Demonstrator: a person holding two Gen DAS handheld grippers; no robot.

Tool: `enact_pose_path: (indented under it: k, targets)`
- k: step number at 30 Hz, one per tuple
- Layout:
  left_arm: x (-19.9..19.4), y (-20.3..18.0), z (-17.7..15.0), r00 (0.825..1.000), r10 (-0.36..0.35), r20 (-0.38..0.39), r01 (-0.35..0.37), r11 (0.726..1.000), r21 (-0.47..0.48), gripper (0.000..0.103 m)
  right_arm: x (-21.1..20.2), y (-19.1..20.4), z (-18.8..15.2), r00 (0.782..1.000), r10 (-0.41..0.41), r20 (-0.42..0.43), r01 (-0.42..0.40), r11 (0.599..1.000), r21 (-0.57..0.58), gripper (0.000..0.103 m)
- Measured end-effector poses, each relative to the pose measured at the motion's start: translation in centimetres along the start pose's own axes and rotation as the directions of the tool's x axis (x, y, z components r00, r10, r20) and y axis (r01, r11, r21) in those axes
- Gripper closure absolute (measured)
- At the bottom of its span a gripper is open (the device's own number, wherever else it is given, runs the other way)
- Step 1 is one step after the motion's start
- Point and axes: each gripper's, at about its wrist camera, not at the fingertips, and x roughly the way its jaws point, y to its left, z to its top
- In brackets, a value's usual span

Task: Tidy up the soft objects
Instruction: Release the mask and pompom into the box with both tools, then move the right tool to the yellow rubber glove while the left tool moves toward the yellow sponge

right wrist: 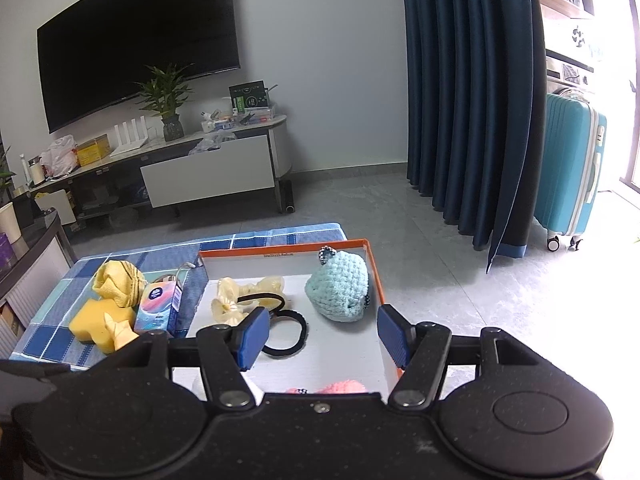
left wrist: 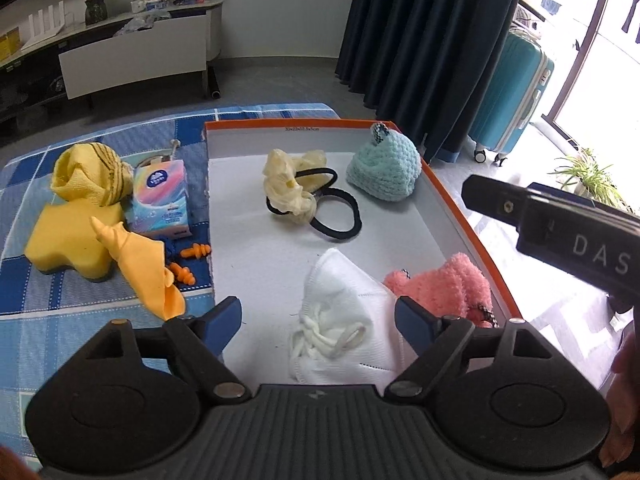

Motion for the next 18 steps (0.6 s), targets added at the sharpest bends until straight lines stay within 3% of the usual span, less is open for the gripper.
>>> enact_pose_path:
  k: [7, 18]
  targets:
    - [-1.9, 1.5, 0.4, 0.996, 0.079, 0.037, -0.079, 0.997, -0.024, 0.006, -0.6, 1.2, -0.1, 1.0, 0.02, -0.005, -0.02, 1.0, -0.01, 0.028]
    - [-2.9, 4.3, 0.2, 0.985, 0.172, 0.028, -0.171, 0.984, -0.042, 0.001, -0.8, 3.5, -0.6, 0.998, 0.06, -0.029, -0.061, 0.998, -0.034, 0.025]
